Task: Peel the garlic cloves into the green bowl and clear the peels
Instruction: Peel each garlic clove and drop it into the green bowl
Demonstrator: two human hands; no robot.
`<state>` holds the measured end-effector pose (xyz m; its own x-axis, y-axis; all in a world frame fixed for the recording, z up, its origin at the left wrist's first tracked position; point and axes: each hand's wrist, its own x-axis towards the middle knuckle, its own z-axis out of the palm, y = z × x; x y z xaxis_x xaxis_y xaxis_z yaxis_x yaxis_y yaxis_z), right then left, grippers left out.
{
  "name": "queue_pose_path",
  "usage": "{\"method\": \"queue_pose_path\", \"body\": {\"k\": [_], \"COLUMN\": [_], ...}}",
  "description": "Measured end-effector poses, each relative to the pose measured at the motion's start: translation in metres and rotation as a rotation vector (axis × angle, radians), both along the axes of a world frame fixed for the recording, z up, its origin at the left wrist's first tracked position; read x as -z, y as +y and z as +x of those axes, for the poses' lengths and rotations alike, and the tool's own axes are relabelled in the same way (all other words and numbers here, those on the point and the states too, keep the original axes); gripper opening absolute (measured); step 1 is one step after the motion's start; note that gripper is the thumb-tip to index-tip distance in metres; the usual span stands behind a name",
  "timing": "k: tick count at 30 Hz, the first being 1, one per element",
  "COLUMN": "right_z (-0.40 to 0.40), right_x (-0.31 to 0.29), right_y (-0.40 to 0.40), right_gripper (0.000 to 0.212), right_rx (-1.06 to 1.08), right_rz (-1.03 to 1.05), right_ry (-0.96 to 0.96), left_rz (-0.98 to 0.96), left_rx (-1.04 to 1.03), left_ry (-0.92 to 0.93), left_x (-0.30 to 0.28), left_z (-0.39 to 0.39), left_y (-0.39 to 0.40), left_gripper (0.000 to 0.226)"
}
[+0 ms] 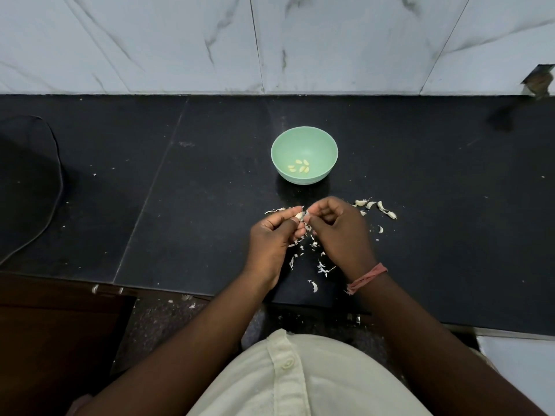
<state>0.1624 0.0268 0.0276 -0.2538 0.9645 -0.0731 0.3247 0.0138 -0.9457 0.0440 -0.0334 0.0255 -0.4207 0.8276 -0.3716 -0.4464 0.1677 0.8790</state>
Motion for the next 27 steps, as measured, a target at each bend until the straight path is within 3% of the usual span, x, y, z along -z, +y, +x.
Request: {"method": "queue_pose_path", "body": {"k": [7,15,23,27], "right_z": [0.000,0.000,-0.002,-0.002], "right_x": [-0.004,-0.009,-0.010,-0.010], "right_y": [0.005,0.009,0.007,0.005], "right_gripper": [0.011,0.016,0.011,0.014], "right_rx": [-0.108,-0.142,-0.087,-0.075], "right_rz": [-0.020,-0.125,-0.467,-0.532], "right_ry": [-0.012,-0.044,0.271,0.317], "left_rz": [0.000,0.027,0.022,0.016], "left_rx": [0.001,0.044,0.084,0.088], "left_ry": [0.123,0.107,0.083,-0.006], "left_x": [-0.006,-0.008,-0.007,-0.005], "left_z": [-0.006,-0.009,-0.015,-0.014], "left_y": [-0.001,-0.004,-0.002,-0.002], "left_gripper": [0.013,0.015,0.017,0.016]}}
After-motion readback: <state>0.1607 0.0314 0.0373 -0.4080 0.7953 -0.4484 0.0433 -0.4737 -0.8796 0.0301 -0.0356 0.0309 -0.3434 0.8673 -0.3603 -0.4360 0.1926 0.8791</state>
